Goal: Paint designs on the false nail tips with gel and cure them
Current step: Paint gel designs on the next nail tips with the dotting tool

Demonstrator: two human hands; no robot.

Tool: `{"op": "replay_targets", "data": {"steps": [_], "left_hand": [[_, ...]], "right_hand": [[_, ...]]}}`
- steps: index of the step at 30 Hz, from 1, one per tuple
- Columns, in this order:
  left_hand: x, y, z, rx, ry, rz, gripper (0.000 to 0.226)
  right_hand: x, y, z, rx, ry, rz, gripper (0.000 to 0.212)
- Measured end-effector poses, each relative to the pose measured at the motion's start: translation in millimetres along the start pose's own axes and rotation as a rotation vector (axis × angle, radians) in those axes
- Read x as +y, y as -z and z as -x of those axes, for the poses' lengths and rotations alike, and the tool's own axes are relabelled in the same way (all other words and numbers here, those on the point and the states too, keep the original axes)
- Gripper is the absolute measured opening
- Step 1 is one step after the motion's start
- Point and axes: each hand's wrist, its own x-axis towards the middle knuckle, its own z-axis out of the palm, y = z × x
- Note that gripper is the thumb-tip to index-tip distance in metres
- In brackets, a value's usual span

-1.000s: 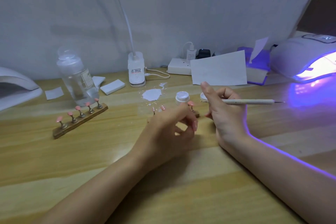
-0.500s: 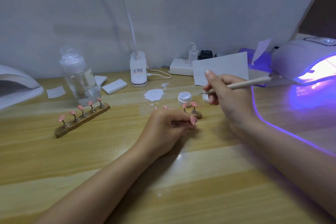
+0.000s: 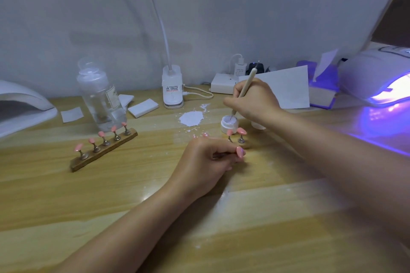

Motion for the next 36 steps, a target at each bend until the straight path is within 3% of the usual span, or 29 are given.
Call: {"op": "replay_targets", "data": {"steps": [10,21,26,30,36], "left_hand": [[1.3,-0.6,0.5,0.0,0.004,-0.014,0.009],[3.5,0.1,1.6,-0.01,0.021,-0.014,0.011],[2.3,0.0,0.8,-0.005,0.027,-0.006,0.012],[2.3,0.5,-0.1,-0.004,0.009,-0.028,0.012],[-0.2,1.8,0.2,-0.012,-0.039,-0.088,0.012]], "right_hand": [[-3.3,-2.6,-1.4,-0.067,0.046,0.106,0.031],[1.6,0.2,0.9,-0.066,0.039,0.048,0.032],[-3.9,16.8,23.2,0.183,0.034,-0.426,0.035],[-2.3,17.8,71.8,0.172,0.012,-0.784,0.029],[4.4,7.6,100.0,0.114,0.018,-0.864,0.039]]}}
